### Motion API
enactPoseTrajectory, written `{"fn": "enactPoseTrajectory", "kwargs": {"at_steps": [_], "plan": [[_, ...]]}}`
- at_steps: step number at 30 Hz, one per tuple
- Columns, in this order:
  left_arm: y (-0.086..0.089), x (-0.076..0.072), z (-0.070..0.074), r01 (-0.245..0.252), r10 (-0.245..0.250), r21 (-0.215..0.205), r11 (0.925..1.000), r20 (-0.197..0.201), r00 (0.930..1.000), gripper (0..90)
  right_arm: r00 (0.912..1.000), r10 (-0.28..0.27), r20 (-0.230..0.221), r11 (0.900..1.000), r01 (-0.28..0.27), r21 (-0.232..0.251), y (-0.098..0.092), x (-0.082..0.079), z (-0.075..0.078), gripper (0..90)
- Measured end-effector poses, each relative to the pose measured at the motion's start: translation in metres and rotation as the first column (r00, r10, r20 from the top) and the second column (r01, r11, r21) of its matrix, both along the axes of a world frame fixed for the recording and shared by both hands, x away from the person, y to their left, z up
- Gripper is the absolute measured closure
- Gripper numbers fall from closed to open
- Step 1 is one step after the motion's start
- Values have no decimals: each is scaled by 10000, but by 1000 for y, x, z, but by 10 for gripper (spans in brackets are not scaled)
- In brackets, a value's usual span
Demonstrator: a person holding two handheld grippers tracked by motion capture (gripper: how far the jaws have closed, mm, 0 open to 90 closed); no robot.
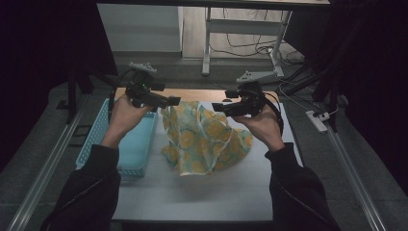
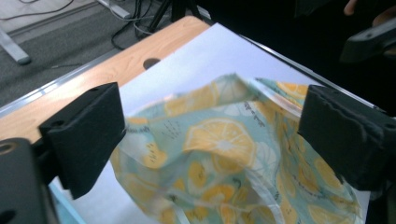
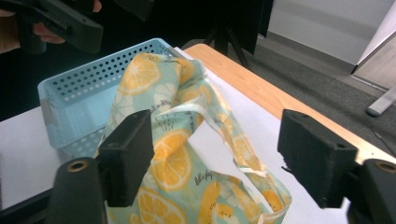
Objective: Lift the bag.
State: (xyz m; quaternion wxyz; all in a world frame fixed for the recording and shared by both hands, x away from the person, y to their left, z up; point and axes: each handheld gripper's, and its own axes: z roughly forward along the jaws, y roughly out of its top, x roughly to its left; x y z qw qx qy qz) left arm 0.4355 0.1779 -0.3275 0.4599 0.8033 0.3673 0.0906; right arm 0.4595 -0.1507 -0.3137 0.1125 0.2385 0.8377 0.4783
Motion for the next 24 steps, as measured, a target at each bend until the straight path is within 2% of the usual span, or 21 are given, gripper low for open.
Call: {"fn": "enactPoseTrajectory", "kwargs": {"at_steps": [7, 10, 15, 20, 24], "plan": [[7, -16, -21, 102, -102, -98, 9999, -3, 9999, 12, 9997, -149, -174, 9998, 151, 157, -10, -10, -12, 192], [10, -25, -31, 157, -157, -39, 9999, -36, 9999, 2, 9996, -213, -163, 9997, 212, -71, -13, -14, -19, 159], [13, -39, -44, 246, -246, 9, 9997, 9, 9997, 0, 9995, -176, -264, 9998, 175, -36, -20, -22, -33, 143], [17, -54, -55, 244, -244, 9, 9997, 89, 9997, 0, 9996, -199, -175, 9998, 201, 93, -28, -32, -47, 105], [21, -65, -64, 264, -264, -10, 9997, 67, 9996, 0, 9997, -242, -73, 9997, 242, 18, -34, -41, -58, 68]]}}
